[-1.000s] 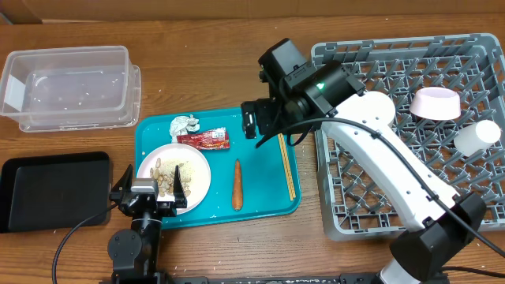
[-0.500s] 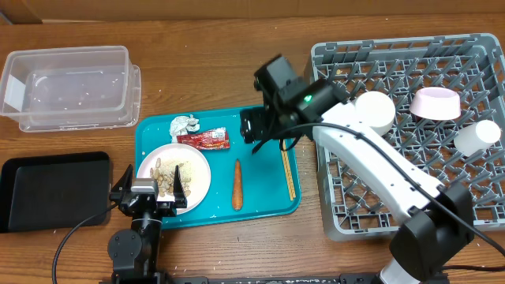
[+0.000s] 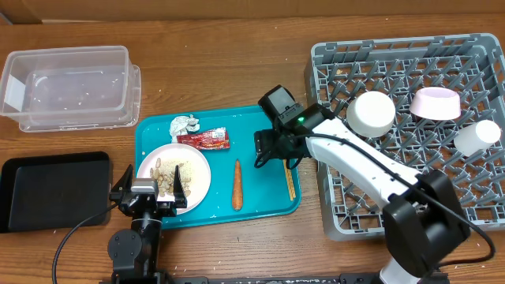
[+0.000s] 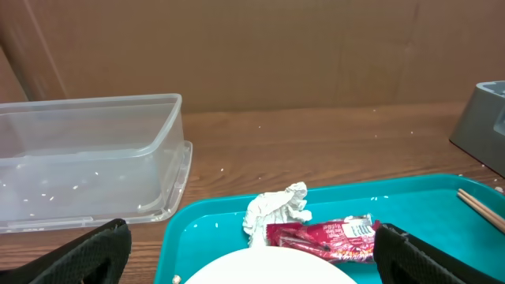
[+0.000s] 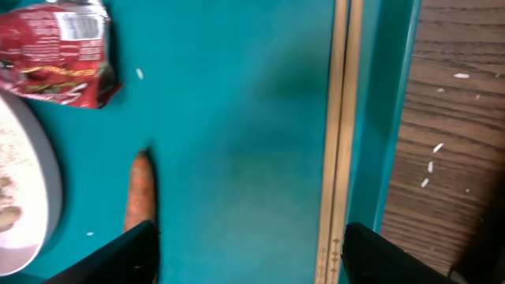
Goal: Sort waste into correct bins and load items into the dishwasher
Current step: 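Move the right gripper to the chopsticks on the teal tray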
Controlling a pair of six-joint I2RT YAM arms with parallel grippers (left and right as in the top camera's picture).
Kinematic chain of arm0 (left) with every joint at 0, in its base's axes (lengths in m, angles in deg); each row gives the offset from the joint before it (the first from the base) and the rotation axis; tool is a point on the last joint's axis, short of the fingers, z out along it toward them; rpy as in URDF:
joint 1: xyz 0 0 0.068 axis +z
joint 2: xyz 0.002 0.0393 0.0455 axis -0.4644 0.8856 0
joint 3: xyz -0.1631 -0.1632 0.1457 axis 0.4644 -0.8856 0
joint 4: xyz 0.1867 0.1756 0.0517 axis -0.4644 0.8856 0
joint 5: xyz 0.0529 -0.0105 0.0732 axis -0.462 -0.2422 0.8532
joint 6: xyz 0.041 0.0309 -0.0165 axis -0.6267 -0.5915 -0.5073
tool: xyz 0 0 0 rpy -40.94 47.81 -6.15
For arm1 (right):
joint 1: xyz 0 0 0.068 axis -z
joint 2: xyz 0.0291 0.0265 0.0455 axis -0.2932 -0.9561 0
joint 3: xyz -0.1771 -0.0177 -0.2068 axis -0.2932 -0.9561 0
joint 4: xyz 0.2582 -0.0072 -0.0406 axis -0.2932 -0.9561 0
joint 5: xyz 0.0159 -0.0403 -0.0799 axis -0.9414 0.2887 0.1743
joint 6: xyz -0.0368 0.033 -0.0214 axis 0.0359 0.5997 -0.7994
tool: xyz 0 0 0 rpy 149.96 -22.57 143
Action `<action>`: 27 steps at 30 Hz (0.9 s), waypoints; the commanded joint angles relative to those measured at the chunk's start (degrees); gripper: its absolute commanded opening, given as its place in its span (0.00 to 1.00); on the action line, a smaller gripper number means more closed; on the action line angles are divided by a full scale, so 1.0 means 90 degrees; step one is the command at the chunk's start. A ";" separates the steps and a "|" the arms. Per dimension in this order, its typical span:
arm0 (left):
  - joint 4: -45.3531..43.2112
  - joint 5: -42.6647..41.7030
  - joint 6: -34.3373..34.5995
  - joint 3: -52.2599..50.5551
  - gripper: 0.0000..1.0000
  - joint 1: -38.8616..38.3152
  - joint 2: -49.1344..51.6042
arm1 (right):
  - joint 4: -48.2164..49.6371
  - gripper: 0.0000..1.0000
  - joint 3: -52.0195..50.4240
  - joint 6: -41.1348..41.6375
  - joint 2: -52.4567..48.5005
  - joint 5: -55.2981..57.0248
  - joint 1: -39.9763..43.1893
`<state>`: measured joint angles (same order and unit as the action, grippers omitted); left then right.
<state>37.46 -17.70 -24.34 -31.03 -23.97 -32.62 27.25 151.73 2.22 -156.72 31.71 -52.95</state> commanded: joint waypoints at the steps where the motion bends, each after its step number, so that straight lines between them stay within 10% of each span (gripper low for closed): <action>1: 0.0010 0.0019 -0.0119 -0.0027 1.00 -0.0046 -0.0068 | 0.0051 0.74 -0.0027 0.0053 -0.0306 0.0155 -0.0010; 27: 0.0010 0.0019 -0.0119 -0.0027 1.00 -0.0046 -0.0068 | 0.0357 0.73 -0.0027 0.0056 -0.1134 0.0182 -0.0017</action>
<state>37.46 -17.70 -24.34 -31.03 -23.97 -32.62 30.11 151.73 2.46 -165.31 33.51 -53.04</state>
